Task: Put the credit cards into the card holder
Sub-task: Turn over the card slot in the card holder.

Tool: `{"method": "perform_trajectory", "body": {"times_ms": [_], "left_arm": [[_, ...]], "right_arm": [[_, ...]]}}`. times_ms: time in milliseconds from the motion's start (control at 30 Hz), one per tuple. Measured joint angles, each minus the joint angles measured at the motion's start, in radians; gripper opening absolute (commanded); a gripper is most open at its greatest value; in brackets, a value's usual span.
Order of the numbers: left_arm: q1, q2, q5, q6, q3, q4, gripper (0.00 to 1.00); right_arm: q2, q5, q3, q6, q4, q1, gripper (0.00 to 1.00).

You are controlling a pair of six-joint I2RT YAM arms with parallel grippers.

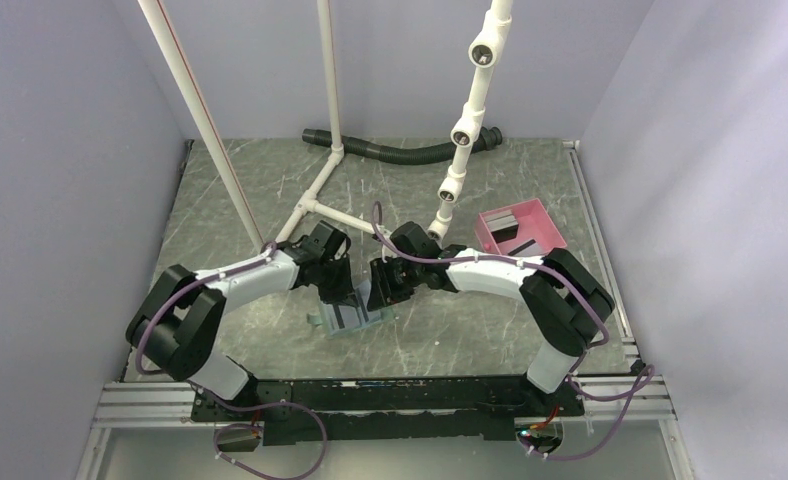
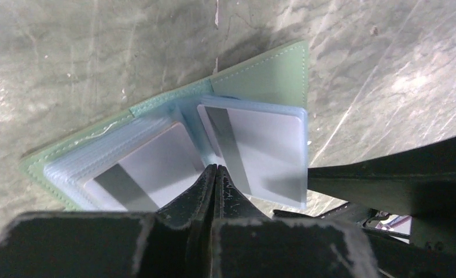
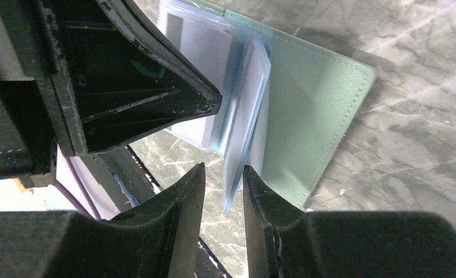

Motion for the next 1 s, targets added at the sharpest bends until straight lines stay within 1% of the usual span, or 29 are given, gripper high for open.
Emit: {"method": "perform_trajectory", "body": {"times_ms": [100, 200, 333, 433, 500, 667, 800, 900, 933, 1000], "left_arm": [[0.000, -0.040, -0.008, 0.000, 0.002, -0.024, 0.12], [0.000, -0.084, -0.011, -0.001, 0.002, -0.049, 0.18], [0.000, -0.153, -0.015, -0.012, 0.002, -0.080, 0.34], [0.010, -0.193, -0.015, -0.030, 0.002, -0.106, 0.46], [0.025, -0.209, -0.009, -0.040, 0.002, -0.113, 0.49], [0.087, -0.221, 0.040, -0.070, 0.002, -0.097, 0.50], [0.100, -0.200, 0.079, -0.085, 0.002, -0.064, 0.50], [0.100, -0.177, 0.098, -0.089, 0.002, -0.043, 0.45], [0.100, -0.172, 0.099, -0.089, 0.002, -0.037, 0.43], [0.100, -0.165, 0.098, -0.089, 0.002, -0.032, 0.42]], "right_arm": [[0.000, -0.008, 0.014, 0.000, 0.000, 0.008, 0.36], [0.000, -0.008, 0.032, -0.001, -0.001, 0.018, 0.36], [0.000, -0.008, 0.045, -0.002, 0.000, 0.029, 0.35], [0.000, -0.009, 0.045, -0.004, 0.000, 0.038, 0.32], [0.000, -0.010, 0.045, -0.005, 0.001, 0.043, 0.28], [0.000, -0.016, 0.045, -0.005, 0.008, 0.050, 0.18], [0.000, -0.026, 0.045, -0.005, 0.011, 0.052, 0.14], [0.000, -0.029, 0.045, -0.005, 0.014, 0.052, 0.08], [0.000, -0.030, 0.045, -0.005, 0.014, 0.052, 0.07], [0.000, -0.030, 0.045, -0.005, 0.014, 0.053, 0.07]]}}
